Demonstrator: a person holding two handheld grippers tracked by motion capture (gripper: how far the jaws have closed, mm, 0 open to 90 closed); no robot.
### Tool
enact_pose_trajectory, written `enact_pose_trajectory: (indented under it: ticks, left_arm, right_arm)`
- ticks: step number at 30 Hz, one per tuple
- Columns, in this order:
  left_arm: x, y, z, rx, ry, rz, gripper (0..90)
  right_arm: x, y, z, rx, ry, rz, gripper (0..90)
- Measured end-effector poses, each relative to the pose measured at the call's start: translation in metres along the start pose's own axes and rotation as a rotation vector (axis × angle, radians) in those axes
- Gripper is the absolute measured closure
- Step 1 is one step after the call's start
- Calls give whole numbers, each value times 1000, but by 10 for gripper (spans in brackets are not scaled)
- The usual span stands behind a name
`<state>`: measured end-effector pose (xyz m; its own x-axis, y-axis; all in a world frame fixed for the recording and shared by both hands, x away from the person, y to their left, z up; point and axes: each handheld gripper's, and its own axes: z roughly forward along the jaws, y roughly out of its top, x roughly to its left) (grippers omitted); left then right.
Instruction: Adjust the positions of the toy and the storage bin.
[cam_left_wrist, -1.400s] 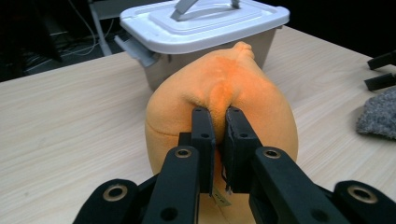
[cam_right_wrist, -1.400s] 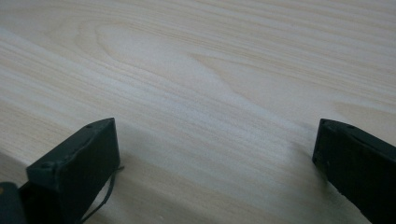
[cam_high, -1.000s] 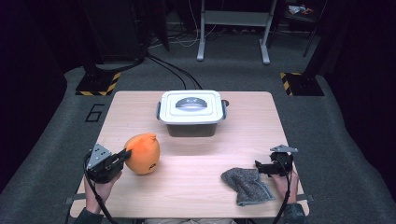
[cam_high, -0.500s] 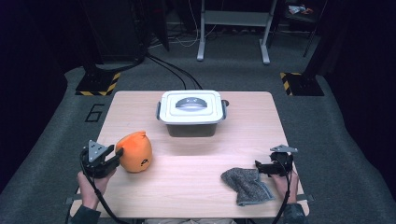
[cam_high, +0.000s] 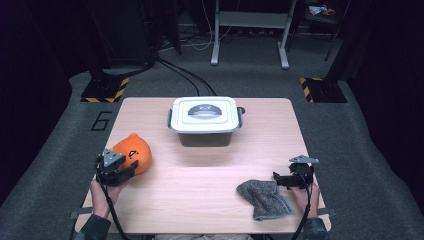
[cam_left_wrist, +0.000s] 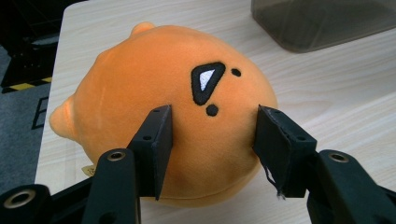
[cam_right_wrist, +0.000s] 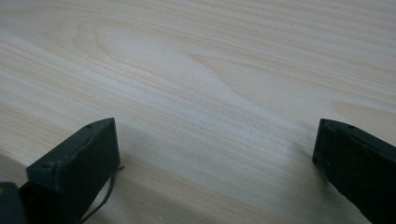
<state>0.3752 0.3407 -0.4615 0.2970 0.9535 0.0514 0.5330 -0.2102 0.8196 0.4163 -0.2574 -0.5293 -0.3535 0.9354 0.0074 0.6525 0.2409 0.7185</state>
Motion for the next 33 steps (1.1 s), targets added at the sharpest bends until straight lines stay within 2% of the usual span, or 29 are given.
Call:
enact_pose_trajectory:
  ticks: [5,7,9,17,20,22,27,28,29,32,33]
  left_arm:
    - [0,0,-1,-13,2,3,464]
    - [4,1,-4,-26,-1,-16,446]
    - [6,2,-5,-32,-12,-34,415]
    - [4,8,-5,-43,-35,-30,269]
    - [1,17,-5,-42,-48,-30,229]
    - [-1,23,-4,-54,-52,-29,168]
    - [-9,42,1,-53,-76,-18,118]
    - [-12,49,4,-59,-77,-20,60]
    - [-12,49,4,-59,-77,-20,57]
    - [-17,67,12,-63,-98,-14,30]
    - [-17,67,12,-63,-98,-14,25]
  right_arm:
    - [0,0,0,0,0,-1,0]
    - [0,0,0,0,0,0,0]
    - [0,0,0,0,0,0,0]
    - [0,0,0,0,1,0,0]
    - [0,0,0,1,0,3,0]
    - [0,0,0,1,0,3,0]
    - [-1,0,0,2,-1,0,0]
    - [0,0,0,1,0,2,0]
    - [-1,0,0,3,-1,-5,0]
    - [-1,0,0,2,1,-6,0]
    - [-1,0,0,2,1,-6,0]
